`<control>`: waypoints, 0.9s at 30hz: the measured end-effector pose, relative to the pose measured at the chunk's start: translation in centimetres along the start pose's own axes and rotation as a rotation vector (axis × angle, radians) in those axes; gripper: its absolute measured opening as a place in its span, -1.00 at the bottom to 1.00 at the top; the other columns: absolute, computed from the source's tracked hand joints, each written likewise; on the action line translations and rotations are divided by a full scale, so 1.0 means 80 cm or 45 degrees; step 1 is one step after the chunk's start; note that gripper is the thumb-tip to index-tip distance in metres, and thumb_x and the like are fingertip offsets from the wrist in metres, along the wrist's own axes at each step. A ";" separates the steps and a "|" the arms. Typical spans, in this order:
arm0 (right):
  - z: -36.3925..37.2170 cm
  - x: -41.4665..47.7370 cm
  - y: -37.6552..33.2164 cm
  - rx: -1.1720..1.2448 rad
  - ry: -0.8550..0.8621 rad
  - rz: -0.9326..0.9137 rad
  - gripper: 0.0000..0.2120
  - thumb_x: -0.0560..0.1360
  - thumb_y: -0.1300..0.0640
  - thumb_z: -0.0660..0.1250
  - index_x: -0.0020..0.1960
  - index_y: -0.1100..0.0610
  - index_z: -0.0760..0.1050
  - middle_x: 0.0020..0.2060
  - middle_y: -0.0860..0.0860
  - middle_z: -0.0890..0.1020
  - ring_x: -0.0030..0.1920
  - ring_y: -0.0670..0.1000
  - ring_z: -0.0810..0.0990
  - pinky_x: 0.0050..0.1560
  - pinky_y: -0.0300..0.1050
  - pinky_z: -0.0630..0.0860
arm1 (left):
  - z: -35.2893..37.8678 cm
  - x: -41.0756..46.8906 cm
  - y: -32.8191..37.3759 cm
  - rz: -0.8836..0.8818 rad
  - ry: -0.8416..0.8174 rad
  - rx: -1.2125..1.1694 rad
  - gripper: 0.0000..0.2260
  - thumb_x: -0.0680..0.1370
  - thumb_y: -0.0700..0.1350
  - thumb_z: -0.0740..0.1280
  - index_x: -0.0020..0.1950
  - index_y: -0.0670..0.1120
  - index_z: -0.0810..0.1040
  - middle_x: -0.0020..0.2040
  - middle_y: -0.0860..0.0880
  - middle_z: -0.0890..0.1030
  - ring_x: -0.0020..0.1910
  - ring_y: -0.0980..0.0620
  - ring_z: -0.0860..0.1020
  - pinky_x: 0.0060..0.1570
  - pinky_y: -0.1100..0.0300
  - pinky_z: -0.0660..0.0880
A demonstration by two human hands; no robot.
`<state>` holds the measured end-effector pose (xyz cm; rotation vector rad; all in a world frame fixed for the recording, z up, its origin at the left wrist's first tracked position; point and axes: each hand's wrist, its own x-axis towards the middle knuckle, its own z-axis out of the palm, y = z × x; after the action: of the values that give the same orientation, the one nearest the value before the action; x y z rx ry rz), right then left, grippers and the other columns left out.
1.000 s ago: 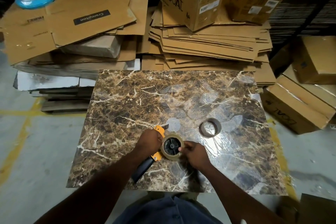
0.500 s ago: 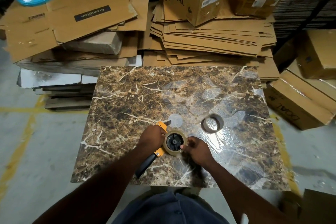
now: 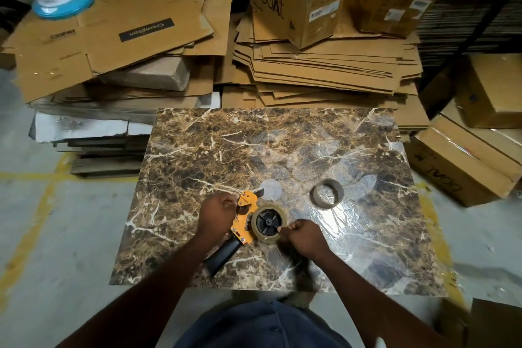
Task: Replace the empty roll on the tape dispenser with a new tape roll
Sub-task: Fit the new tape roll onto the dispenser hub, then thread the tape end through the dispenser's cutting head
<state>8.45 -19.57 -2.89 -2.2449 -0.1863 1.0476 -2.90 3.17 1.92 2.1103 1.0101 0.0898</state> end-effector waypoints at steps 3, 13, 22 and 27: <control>0.001 -0.006 -0.012 -0.094 0.131 -0.013 -0.52 0.34 -0.37 0.41 -0.23 0.07 0.50 -0.34 -0.02 0.63 -0.26 0.02 0.63 -0.25 -0.09 0.45 | -0.011 0.001 -0.027 -0.211 -0.126 0.027 -0.88 0.49 -0.09 0.43 -0.05 -0.05 0.74 -0.16 0.02 0.74 -0.19 0.06 0.66 -0.12 0.21 0.58; 0.025 0.020 -0.121 -0.794 0.128 -0.855 -0.48 0.50 0.11 0.33 0.46 0.03 0.46 0.45 0.05 0.48 0.28 0.21 0.52 0.18 0.12 0.56 | 0.002 0.012 -0.021 -0.359 -0.282 0.040 -0.73 0.47 0.09 0.51 -0.20 -0.11 0.74 -0.30 -0.09 0.71 -0.26 -0.06 0.68 -0.20 0.16 0.57; 0.043 0.045 -0.153 -0.767 -0.064 -0.772 -0.53 0.42 0.15 0.44 0.32 0.00 0.58 0.16 0.03 0.65 0.18 0.13 0.61 0.12 0.05 0.58 | 0.003 0.020 -0.021 -0.679 -0.307 -0.281 -0.85 0.39 -0.10 0.55 -0.22 -0.17 0.69 -0.24 -0.24 0.73 -0.28 -0.18 0.71 -0.14 -0.21 0.70; 0.041 0.053 -0.150 -0.801 -0.024 -0.771 -0.57 0.43 0.13 0.43 0.30 0.02 0.59 0.15 0.04 0.66 0.13 0.13 0.62 0.08 0.02 0.59 | 0.000 0.012 -0.024 -0.792 -0.218 -0.484 -0.85 0.43 -0.15 0.52 -0.08 -0.21 0.69 -0.27 -0.18 0.71 -0.30 -0.12 0.71 -0.18 -0.08 0.71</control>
<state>10.51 -6.94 0.15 -2.4411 -1.2642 0.7280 -3.47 4.60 0.39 1.3726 1.3737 -0.1911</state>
